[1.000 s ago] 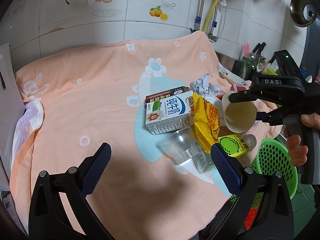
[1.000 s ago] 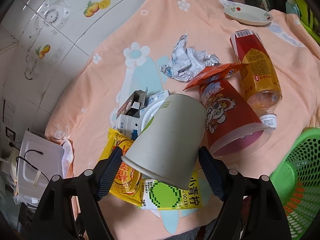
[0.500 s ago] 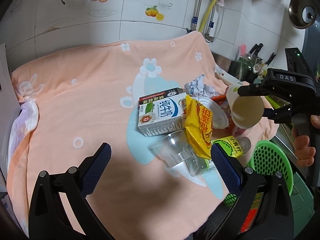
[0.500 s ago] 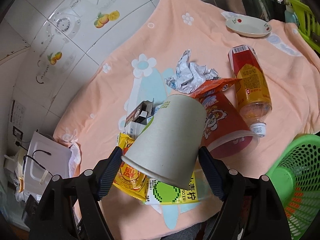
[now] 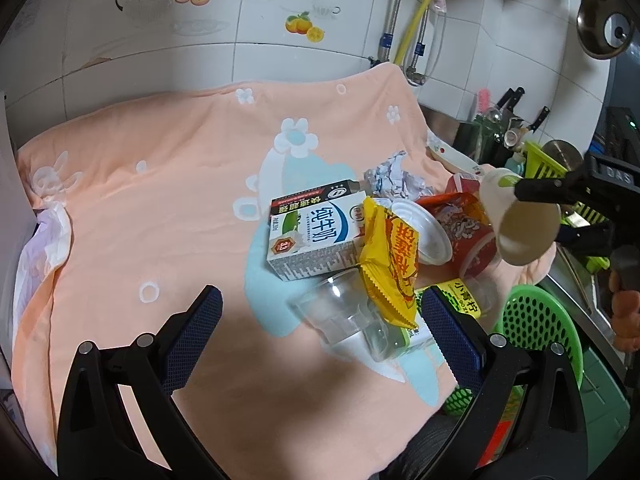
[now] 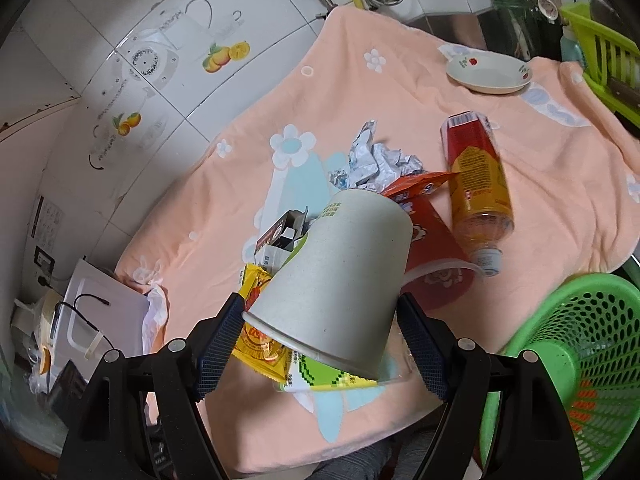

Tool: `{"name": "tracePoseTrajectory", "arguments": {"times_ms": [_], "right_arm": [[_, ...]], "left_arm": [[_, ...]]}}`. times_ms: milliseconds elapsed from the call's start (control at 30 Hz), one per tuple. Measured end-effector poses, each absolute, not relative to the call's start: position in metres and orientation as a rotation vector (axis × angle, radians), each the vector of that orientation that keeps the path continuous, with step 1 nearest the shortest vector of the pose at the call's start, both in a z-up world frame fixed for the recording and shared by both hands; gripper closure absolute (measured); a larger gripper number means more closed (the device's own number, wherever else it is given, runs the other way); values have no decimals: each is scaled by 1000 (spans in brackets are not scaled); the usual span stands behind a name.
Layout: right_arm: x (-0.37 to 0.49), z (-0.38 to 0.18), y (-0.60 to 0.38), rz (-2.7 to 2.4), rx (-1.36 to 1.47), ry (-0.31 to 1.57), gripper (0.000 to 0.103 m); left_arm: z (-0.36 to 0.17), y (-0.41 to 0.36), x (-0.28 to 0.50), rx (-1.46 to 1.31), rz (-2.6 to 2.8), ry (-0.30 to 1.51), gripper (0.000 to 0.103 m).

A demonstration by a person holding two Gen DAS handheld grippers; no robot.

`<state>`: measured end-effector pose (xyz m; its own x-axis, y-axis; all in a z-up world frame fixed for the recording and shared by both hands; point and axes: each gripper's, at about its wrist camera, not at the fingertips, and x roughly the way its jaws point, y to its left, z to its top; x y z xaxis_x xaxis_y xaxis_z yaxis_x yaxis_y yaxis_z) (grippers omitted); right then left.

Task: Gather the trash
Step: 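Carry the white paper cup with the right gripper over the green basket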

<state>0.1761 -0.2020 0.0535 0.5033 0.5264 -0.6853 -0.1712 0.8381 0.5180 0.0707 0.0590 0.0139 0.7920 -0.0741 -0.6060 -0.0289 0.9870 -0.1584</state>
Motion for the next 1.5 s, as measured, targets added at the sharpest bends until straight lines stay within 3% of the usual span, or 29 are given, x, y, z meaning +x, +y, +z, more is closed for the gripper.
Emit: {"name": "tracePoseTrajectory", "arguments": {"times_ms": [1500], "right_arm": [[59, -6, -345, 164, 468, 926, 28]], "left_arm": [[14, 36, 96, -168, -79, 682, 5]]}}
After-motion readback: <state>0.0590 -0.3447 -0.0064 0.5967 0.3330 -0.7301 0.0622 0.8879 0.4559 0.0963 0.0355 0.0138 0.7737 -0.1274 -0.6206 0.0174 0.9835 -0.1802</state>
